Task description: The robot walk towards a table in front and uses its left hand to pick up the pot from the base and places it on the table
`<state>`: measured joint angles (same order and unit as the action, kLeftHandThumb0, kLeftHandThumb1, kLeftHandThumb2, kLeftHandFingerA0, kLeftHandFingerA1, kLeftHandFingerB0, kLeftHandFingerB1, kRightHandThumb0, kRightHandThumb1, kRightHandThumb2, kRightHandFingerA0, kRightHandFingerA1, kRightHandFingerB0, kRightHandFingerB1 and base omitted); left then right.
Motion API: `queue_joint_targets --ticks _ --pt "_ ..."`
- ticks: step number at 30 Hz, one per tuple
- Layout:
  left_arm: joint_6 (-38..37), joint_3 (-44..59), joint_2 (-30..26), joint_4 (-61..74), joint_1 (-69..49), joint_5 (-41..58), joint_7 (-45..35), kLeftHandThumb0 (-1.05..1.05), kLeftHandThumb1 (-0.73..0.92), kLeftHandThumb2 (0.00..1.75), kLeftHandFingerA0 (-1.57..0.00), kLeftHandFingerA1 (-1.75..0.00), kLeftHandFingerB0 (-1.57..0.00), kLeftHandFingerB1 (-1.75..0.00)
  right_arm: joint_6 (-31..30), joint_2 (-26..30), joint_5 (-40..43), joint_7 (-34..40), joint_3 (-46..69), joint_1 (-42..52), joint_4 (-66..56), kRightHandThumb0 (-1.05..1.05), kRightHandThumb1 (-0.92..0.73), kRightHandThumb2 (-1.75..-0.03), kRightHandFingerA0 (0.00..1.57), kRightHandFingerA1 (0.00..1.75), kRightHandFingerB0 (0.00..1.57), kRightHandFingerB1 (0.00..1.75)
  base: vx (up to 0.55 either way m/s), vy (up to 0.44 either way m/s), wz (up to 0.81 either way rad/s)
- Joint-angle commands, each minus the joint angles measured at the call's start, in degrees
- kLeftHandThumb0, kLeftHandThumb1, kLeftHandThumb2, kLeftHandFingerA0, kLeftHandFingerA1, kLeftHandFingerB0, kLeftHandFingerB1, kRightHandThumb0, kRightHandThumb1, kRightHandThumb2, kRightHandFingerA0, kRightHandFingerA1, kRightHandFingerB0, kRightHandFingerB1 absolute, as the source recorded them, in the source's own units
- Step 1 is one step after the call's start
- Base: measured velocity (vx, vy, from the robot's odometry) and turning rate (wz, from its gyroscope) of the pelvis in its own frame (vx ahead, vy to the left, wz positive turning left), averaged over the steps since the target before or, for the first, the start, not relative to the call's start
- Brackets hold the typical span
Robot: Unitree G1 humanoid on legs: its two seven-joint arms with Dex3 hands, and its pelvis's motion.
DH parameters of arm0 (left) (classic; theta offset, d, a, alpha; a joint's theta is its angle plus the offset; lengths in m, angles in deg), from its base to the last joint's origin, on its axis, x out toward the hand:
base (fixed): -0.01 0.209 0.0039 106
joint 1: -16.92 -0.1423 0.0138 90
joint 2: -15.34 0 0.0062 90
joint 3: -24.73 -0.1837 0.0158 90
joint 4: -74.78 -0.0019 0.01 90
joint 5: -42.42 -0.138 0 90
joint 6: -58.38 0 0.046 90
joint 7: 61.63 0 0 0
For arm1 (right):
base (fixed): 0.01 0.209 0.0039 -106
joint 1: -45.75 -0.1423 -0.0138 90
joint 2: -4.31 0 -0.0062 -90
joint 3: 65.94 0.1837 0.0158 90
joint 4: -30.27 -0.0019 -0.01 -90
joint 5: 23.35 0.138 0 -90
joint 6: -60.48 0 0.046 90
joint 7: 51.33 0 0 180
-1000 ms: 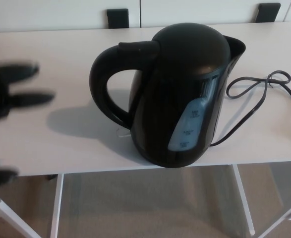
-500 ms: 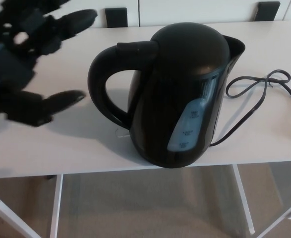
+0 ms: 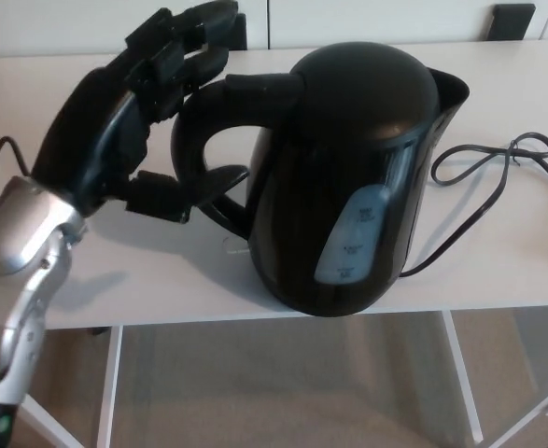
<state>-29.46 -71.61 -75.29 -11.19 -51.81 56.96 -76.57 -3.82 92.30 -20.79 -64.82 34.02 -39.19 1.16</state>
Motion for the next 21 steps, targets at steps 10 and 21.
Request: queue_joint_targets --ticks 10,21 --pt "2.46 -3.93 1.57 -8.53 3.63 -18.98 12.80 -0.56 0.41 0.66 -0.15 -0.39 -0.10 -0.34 -2.12 1.33 -1.20 1.38 -0.98 0.10 -0.99 -0.59 -0.34 -0.77 0.70 0.60 0.46 0.51 0.00 0.000 0.00" --pt "1.20 -1.16 2.58 -11.49 5.79 -21.76 15.11 -0.24 0.31 0.86 -0.07 -0.50 -0.06 -0.49 -2.37 1.63 -1.82 2.67 -1.75 -1.00 -1.02 -0.54 -0.43 -0.55 0.78 0.49 0.54 0.40 0.00 0.000 0.00"
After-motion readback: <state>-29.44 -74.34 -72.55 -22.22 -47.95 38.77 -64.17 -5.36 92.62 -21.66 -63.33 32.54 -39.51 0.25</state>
